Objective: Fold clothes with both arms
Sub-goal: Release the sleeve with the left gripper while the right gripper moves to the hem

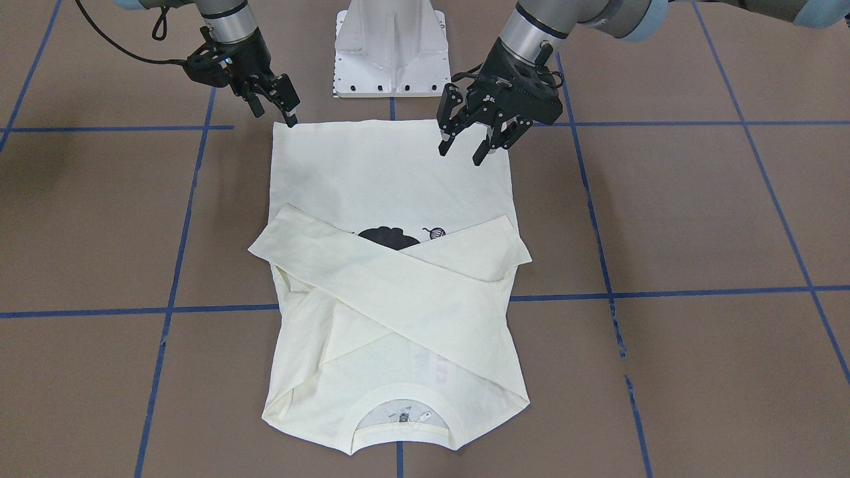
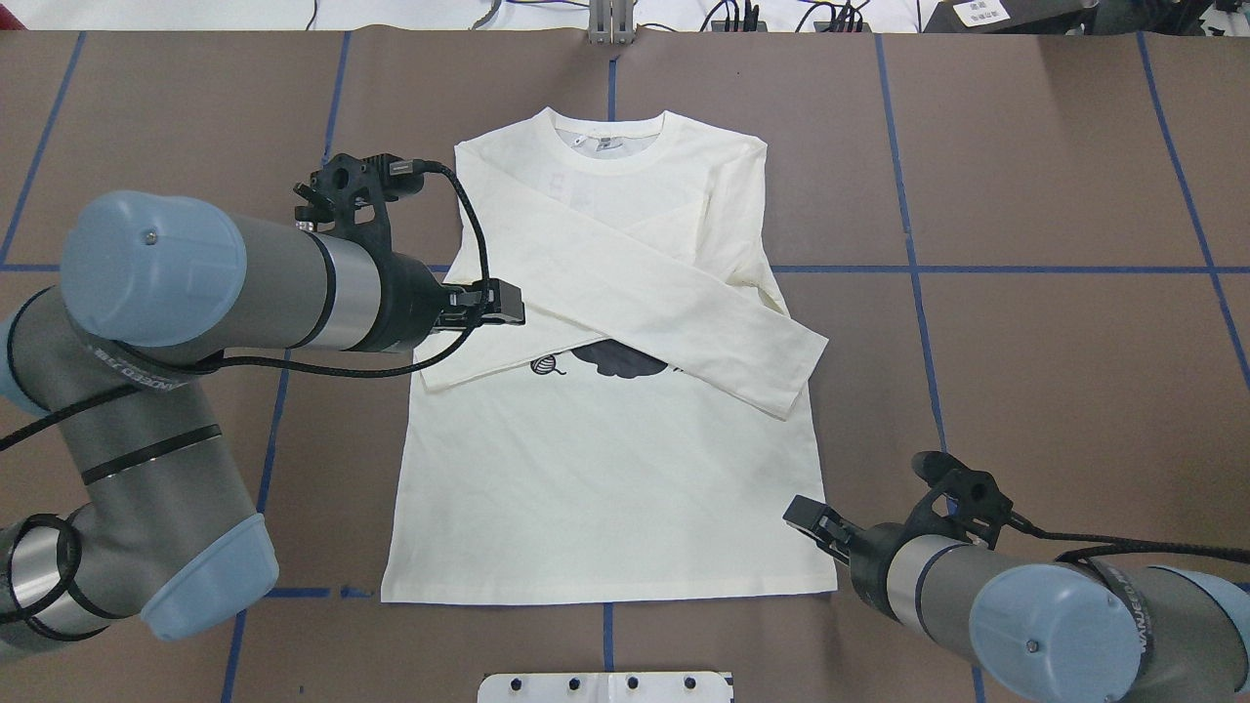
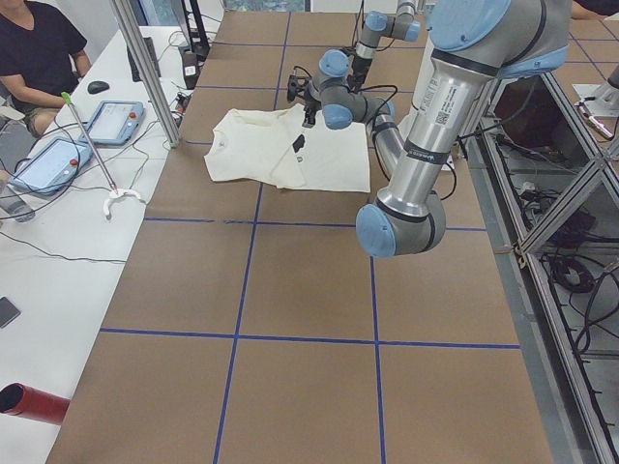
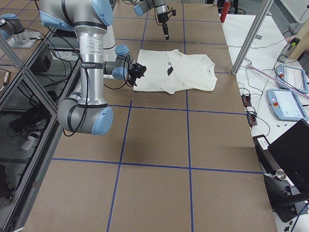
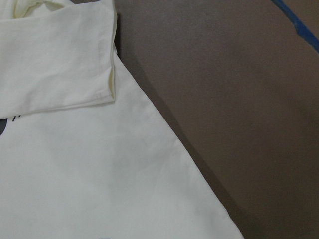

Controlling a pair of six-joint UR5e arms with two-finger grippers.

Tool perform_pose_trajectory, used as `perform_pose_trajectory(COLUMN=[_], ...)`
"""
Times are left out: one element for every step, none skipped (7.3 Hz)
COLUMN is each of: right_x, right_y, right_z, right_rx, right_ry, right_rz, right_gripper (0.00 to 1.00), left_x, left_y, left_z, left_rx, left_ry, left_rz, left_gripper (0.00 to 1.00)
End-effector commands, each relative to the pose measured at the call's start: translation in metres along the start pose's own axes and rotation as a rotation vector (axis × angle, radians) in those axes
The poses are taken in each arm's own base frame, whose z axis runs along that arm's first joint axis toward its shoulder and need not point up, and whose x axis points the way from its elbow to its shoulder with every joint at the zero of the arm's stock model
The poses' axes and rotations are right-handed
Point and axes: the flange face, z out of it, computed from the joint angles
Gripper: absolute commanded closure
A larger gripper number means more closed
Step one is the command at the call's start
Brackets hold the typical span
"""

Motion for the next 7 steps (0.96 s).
perform_pose_trajectory(right_x=[0.012,0.014,0.017,0.02,0.024,0.027,0.022], right_y=[0.011,0.017,0.019,0.025,0.029,0.032,0.037], right_z=[0.007,0.01,0.013,0.014,0.019,0.028,0.03], right_rx=[0.039,0.05,0.051,0.038,0.035,0.038,0.022], right_ry=[0.061,0.093,0.103,0.111,0.123,0.137,0.139], right_rz=[0.04,0.042,0.037,0.03,0.023,0.017,0.021], right_gripper=[0.07,0.07,0.07,0.08,0.08,0.09,0.09], left_x=[-0.006,-0.008,-0.009,-0.009,-0.014,-0.022,-0.023], left_y=[0.0,0.001,0.001,0.001,0.002,0.004,0.004], left_z=[0.002,0.001,0.001,0.001,0.003,0.005,0.005], left_rx=[-0.004,-0.004,-0.005,-0.006,-0.01,-0.014,-0.013], left_ry=[-0.012,-0.012,-0.015,-0.014,-0.023,-0.035,-0.036], left_rz=[-0.004,-0.012,-0.015,-0.017,-0.019,-0.022,-0.022], left_gripper=[0.33,0.33,0.32,0.31,0.31,0.31,0.3])
